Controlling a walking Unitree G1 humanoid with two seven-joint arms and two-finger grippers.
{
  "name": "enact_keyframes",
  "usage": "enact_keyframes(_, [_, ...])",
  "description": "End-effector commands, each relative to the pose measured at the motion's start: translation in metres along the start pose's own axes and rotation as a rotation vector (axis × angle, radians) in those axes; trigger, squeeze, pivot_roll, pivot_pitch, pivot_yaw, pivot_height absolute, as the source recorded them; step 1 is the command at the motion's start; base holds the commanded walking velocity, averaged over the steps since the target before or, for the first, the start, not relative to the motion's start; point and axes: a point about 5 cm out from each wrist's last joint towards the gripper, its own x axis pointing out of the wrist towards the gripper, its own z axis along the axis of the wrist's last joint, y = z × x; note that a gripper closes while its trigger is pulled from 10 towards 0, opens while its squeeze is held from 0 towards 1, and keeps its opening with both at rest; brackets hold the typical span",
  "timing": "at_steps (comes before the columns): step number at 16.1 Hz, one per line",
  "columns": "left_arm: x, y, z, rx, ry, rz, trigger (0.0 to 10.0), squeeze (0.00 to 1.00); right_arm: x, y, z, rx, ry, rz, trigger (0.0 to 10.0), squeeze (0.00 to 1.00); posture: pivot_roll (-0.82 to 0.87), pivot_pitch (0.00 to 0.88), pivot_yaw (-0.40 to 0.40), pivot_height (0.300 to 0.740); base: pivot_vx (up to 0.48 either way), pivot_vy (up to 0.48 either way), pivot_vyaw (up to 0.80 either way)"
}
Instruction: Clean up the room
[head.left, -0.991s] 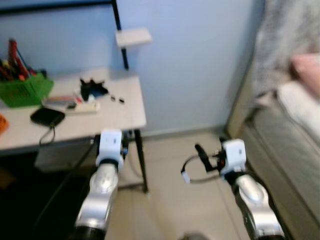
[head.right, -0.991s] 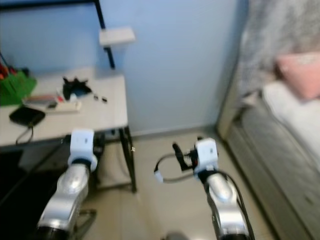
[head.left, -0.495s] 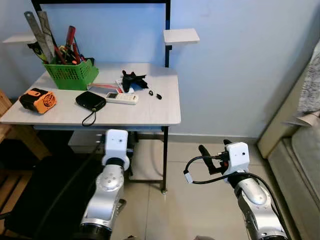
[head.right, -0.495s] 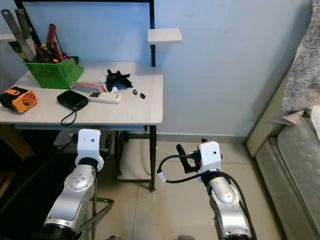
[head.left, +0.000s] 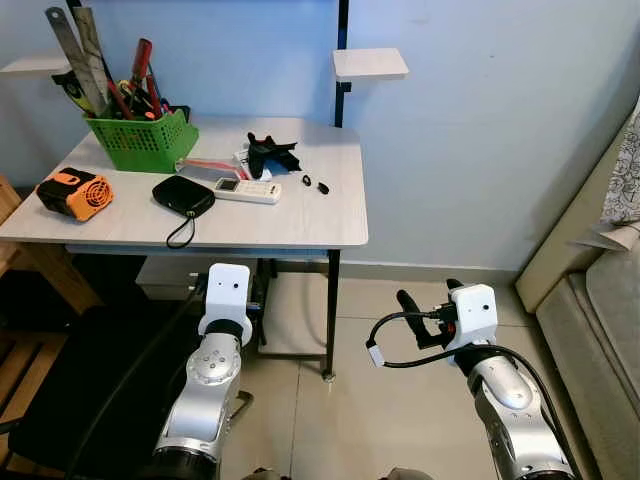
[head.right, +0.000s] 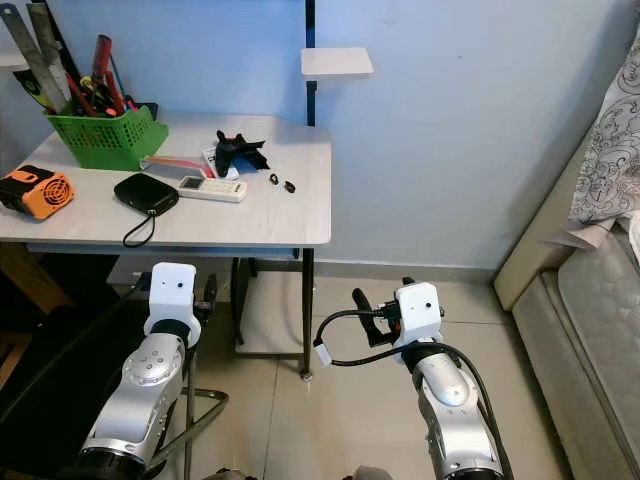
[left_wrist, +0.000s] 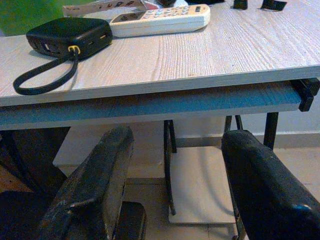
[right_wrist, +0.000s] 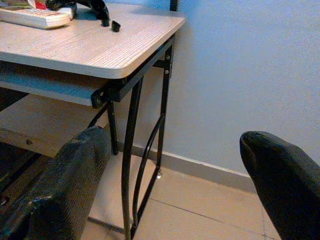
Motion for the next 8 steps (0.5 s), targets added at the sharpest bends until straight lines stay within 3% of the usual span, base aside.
enact_keyframes(1, [0.002,0.001,0.002,-0.002,-0.008,-0.002,10.0,0.0,0.001,-0.002,0.002,-0.017,-0.006,-0.007,10.0,0.0,-0.13,0.0,0.058,0.723,0.0,0.0,0.0])
enact_keyframes(6, [0.002,0.001,0.001,-0.002,-0.007,-0.002,10.0,0.0,0.001,-0.002,0.002,-0.019,-0.005,-0.007,10.0,0.0,-0.13,0.0,0.056,0.723,0.0,0.0,0.0])
enact_keyframes(7, [0.022,-0.011,0.011,0.012,0.003,-0.082,10.0,0.0,0.007,0.004,0.005,-0.003,-0.021,-0.028,10.0,0.0,-0.29,0.0,0.181,0.723,0.0,0.0,0.0])
enact_keyframes(8, [0.051,-0.028,0.033,-0.042,0.051,-0.171,10.0,0.0,0.023,0.019,0.012,0.029,-0.052,-0.082,10.0,0.0,-0.32,0.0,0.214,0.723,0.0,0.0,0.0])
